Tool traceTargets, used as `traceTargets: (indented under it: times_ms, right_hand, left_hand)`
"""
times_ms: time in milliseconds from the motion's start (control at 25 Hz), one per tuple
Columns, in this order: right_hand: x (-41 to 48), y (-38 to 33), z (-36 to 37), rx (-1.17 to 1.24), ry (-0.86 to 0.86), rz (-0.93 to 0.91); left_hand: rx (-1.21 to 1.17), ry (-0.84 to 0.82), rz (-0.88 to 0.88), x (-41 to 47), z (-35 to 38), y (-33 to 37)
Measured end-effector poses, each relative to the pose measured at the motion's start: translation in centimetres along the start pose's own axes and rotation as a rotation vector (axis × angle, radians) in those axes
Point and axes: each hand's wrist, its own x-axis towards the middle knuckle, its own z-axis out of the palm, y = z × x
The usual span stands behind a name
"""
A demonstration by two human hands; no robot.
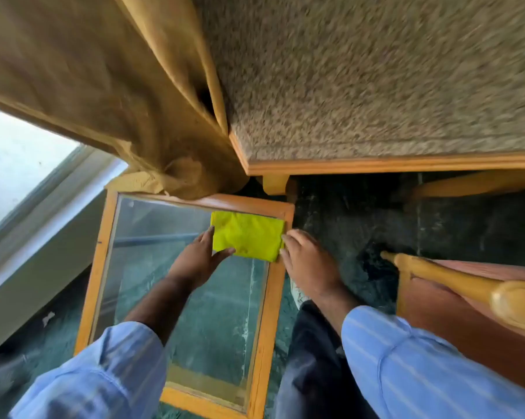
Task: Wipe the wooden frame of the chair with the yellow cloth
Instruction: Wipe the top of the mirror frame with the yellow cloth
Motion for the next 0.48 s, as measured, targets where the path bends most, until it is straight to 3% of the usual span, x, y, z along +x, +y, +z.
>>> traceTargets:
  times_ms: [160, 360, 480]
  right_hand:
    - [6.2, 1.9, 4.2, 0.037, -0.073, 0.16]
    - [9.7, 2.8, 7.5, -0.013, -0.047, 0.134]
    - [10.7, 2.8, 7.3, 0.113, -0.045, 0.232]
  left_hand:
    - [-0.129, 0.122, -0.141, 4.2, 3.6, -2.2]
    - [-0.251, 0.302, -0.321, 7.3, 6.9, -3.6]
    - [-0.382, 0.345, -0.407, 8.1, 7.3, -3.8]
